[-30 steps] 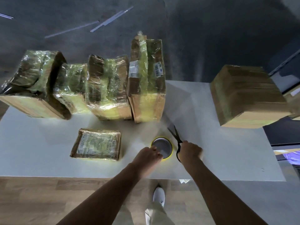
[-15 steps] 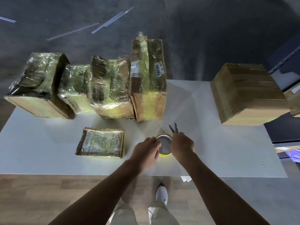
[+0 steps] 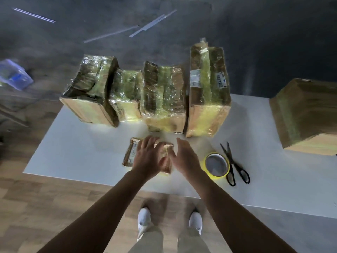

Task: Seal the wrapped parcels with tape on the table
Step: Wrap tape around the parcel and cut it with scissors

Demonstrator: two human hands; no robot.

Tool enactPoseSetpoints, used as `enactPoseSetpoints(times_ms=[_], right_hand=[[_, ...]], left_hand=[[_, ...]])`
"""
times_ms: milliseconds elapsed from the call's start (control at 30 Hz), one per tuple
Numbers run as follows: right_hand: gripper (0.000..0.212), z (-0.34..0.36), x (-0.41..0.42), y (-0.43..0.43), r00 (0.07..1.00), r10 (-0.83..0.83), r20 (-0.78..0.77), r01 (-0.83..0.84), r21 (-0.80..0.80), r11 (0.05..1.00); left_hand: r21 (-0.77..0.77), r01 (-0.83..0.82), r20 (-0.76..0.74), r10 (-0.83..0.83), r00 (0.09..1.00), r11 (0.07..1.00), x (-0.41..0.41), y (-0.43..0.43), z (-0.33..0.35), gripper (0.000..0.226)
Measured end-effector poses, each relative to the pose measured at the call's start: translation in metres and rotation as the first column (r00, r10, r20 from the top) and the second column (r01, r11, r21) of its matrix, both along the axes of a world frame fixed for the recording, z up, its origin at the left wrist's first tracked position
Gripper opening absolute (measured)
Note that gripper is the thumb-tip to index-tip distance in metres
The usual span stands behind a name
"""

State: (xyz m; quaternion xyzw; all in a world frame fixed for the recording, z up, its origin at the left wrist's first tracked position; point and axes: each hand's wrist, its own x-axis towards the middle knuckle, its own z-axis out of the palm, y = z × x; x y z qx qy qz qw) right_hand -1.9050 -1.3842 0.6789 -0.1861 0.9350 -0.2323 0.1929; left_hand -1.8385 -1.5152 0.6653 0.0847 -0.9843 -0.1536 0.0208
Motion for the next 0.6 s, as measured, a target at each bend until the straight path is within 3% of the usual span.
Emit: enactPoseSetpoints(times_ms=[100,200,367,433,500,533,600], right_hand=[[0.061,-0.017,-0.003,-0.01,0.964,-0.101,0.246,0.114,-0.038,0.993],[0.04,-0.025,0.003,-0.017,0.92,-0.151,0.362,0.186,-0.061,0.981],[0.053,-0.019,0.008,-0.02,0.944,-0.14,0.299,0.132,0.046,0.99],[0.054,-0.02,0.005,-0.019,0.954,-0.119,0.274,0.101,0.078,0.992],[0.055,-0.02,0.004,-0.016,0.968,-0.111,0.227,0.095,0.081,0.992],[0.055,-0.019,0.005,-0.013,0.973,-0.118,0.198,0.106,0.069,0.992],[0.051,-0.016,0.008,-0.005,0.982,-0.132,0.138,0.131,0.012,0.991]], left_hand=[[0.005,-0.013,0.217,0.011,0.976,1.0,0.01,-0.011,-0.01,0.075],[-0.077,-0.014,0.239,0.032,0.97,0.997,0.01,-0.01,-0.013,0.081],[-0.108,0.003,0.235,0.023,0.972,0.994,0.007,-0.011,-0.011,0.077],[-0.003,-0.031,0.099,0.031,0.995,1.0,0.006,-0.018,-0.005,0.063],[0.071,-0.166,-0.078,0.172,0.982,0.984,0.009,-0.031,0.001,0.054],[0.083,-0.256,-0.098,0.263,0.96,0.963,0.012,-0.038,0.006,0.058],[0.24,-0.427,0.088,0.418,0.904,0.872,0.018,-0.055,0.006,0.078]])
